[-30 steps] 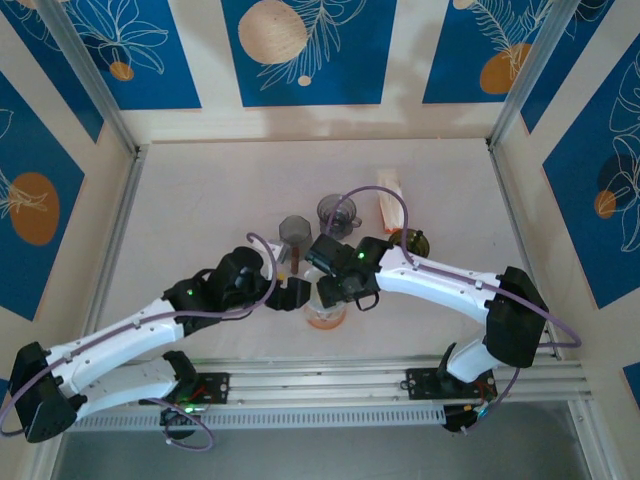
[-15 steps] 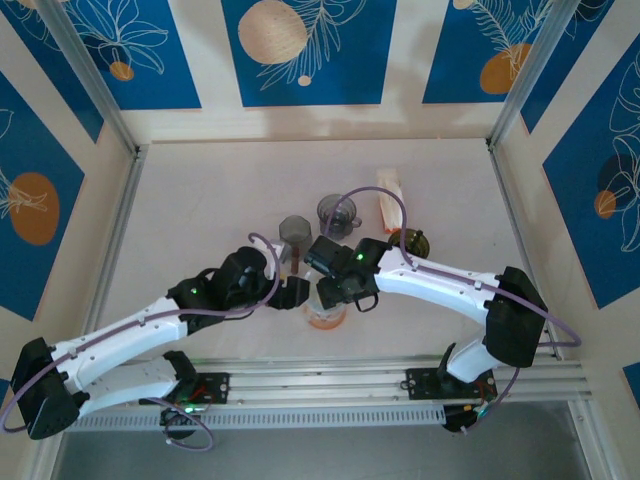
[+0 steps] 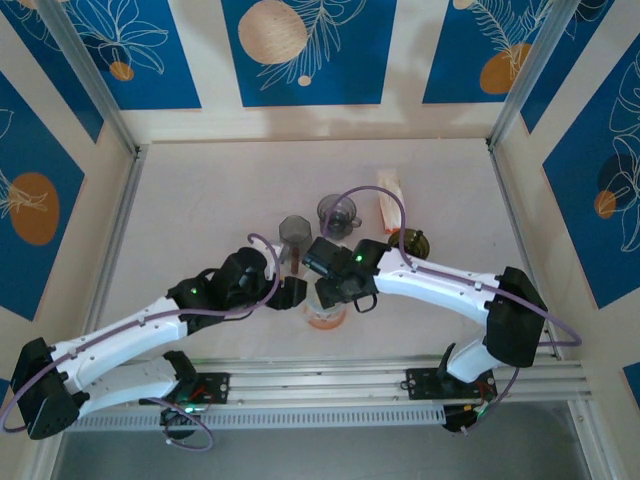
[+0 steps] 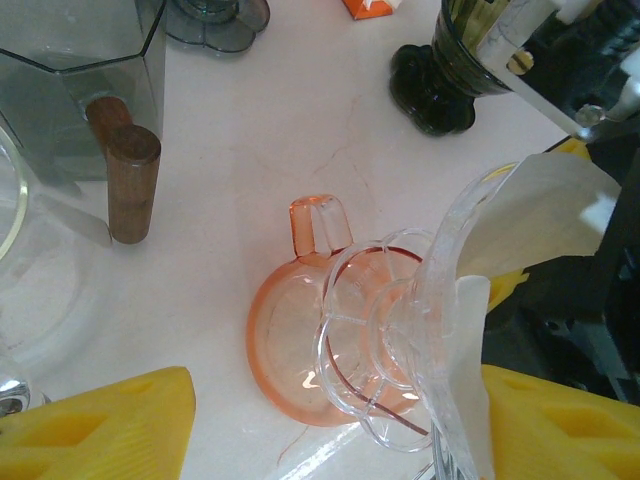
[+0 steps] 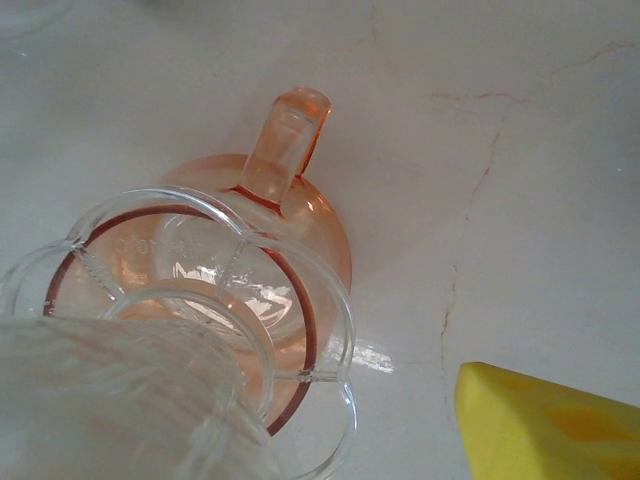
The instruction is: Place the coffee filter in the dripper
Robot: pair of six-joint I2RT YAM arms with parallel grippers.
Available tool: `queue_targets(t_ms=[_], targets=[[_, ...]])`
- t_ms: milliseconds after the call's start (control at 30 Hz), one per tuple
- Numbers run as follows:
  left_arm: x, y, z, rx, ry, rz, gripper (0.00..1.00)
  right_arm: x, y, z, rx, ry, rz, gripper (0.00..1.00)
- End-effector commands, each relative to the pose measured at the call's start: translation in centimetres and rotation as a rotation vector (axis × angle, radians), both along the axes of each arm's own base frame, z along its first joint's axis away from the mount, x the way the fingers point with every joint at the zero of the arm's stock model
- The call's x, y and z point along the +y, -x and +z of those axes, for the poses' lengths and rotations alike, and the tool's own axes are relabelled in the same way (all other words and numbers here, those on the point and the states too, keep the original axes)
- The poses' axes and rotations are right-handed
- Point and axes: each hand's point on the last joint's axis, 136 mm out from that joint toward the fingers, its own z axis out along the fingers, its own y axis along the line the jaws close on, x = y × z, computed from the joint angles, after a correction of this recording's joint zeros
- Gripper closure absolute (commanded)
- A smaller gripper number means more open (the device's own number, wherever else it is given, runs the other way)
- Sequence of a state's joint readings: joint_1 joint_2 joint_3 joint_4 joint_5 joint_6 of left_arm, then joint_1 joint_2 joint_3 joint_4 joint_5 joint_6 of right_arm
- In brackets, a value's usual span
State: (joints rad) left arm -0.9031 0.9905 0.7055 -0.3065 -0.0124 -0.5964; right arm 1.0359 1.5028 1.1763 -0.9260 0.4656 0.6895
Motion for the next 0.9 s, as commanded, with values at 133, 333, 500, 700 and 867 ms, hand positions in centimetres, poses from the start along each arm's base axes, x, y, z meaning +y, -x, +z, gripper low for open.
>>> queue_targets(t_ms=[133, 333, 500, 700, 867], targets=[[0.3, -0.2, 0.3, 0.002, -0.001, 0.013, 0.29, -0.6, -0.2, 4.5, -0.102, -0.107, -0.035, 0.29], [0.2, -0.2, 0.4, 0.002, 0.006, 0.013, 0.29, -2.9, 0.9, 4.7, -0.095, -0.109, -0.079, 0.29], [0.3, -0.1, 0.2, 0.005, 0.001, 0.015, 0.29, -4.7, 1.4, 4.5, -0.101, -0.113, -0.130, 0.30], [0.4, -0.2, 0.1, 0.006, -0.001, 0.018, 0.29, -4.9, 1.5, 4.3, -0.102, -0.137, -0.147, 0.30], [0.4, -0.2, 0.1, 0.006, -0.005, 0.021, 0.29, -3.8, 1.1, 4.7, -0.115, -0.160, -0.119, 0.29]])
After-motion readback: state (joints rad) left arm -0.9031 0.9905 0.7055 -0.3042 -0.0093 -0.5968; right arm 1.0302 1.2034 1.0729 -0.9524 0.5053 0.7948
